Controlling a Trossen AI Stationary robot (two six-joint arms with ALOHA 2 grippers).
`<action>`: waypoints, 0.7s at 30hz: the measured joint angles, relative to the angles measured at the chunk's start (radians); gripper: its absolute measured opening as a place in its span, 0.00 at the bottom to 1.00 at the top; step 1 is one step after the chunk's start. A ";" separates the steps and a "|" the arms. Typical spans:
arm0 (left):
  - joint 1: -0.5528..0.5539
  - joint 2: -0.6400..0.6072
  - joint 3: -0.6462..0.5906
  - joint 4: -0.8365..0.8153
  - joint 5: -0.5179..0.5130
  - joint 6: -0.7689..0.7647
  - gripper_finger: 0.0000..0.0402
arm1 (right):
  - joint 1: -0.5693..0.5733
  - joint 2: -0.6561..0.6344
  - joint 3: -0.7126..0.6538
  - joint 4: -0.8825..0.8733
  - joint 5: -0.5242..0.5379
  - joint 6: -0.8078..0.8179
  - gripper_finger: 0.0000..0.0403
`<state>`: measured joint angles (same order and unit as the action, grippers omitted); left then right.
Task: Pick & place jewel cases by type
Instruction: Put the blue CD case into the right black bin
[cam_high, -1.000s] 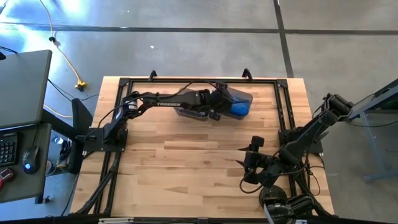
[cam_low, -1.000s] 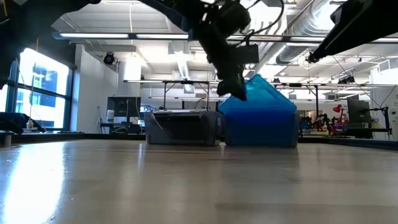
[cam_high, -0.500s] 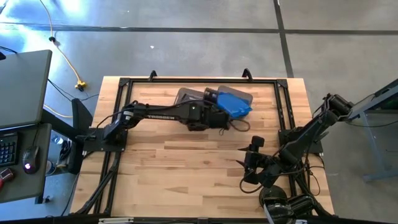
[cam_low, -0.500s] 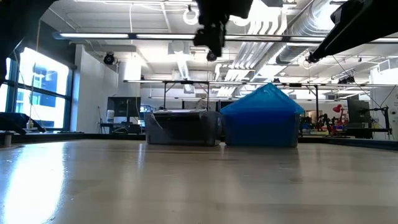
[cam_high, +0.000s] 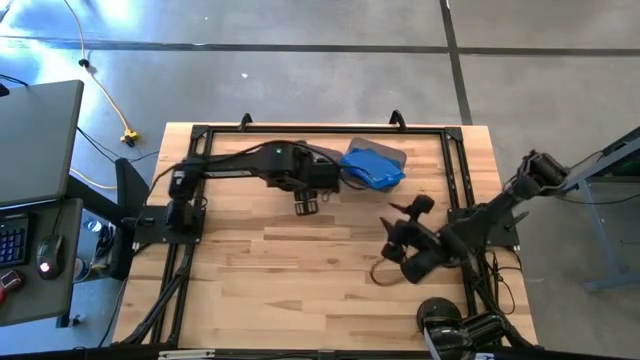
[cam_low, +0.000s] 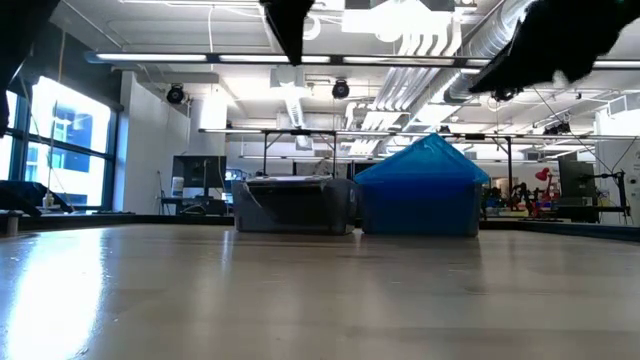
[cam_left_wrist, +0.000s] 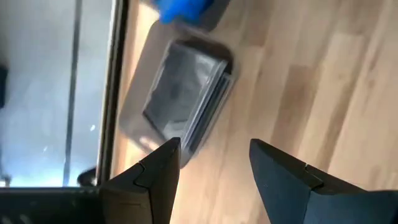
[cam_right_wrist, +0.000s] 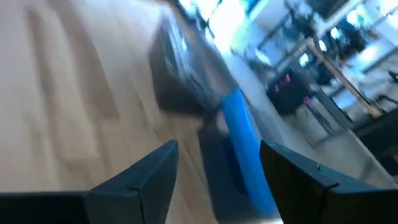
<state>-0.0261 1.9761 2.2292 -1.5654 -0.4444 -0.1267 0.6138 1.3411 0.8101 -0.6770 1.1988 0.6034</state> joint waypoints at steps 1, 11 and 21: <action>0.000 -0.021 -0.031 0.001 -0.011 -0.017 0.47 | -0.030 0.000 -0.010 -0.004 -0.029 -0.018 0.56; -0.035 -0.320 -0.636 0.145 -0.175 -0.339 0.47 | -0.303 0.001 -0.158 0.318 -0.125 -0.452 0.56; -0.167 -0.610 -1.214 0.746 -0.134 -0.380 0.47 | -0.538 0.000 -0.158 0.608 -0.329 -0.813 0.56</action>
<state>-0.1926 1.3656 1.0149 -0.8195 -0.5788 -0.5066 0.0754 1.3415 0.6518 -0.0692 0.8700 -0.2093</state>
